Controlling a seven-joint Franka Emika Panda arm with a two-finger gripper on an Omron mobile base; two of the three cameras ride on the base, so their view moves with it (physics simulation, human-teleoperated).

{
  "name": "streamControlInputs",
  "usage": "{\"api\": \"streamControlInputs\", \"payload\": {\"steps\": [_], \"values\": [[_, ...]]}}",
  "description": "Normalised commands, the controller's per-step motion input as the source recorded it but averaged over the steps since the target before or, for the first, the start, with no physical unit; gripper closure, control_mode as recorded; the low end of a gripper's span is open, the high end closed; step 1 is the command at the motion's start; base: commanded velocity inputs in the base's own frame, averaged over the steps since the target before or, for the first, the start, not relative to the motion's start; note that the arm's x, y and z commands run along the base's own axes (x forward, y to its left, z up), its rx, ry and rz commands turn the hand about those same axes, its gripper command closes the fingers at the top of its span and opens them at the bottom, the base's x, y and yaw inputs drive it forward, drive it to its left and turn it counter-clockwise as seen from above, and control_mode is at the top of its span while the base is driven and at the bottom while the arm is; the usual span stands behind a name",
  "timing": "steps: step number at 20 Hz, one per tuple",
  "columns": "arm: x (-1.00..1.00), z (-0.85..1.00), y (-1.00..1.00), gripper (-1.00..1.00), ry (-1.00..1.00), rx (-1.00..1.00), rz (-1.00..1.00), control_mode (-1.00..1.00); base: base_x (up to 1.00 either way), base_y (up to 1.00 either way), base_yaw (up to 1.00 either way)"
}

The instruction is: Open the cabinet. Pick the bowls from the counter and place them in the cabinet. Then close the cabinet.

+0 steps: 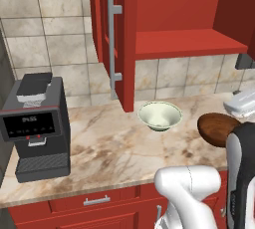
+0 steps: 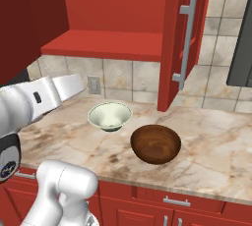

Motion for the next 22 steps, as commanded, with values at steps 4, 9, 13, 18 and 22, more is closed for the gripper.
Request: {"api": "streamControlInputs", "payload": {"steps": [4,9,13,18,22], "values": [[-0.01,-0.08,0.74,-1.00,0.48,-0.33,0.25,-1.00,0.00,0.00,0.00],[0.00,-0.22,0.43,-1.00,0.43,-0.35,0.10,-1.00,0.00,0.00,0.00],[0.00,-0.30,0.01,-1.00,0.09,-0.01,0.00,-1.00,0.00,0.00,0.00],[0.00,-0.53,-0.41,-1.00,0.06,0.15,-0.18,-1.00,0.00,0.00,0.00],[0.00,-0.18,-0.29,-1.00,0.00,0.38,-0.32,-1.00,0.00,0.00,0.00]]}}
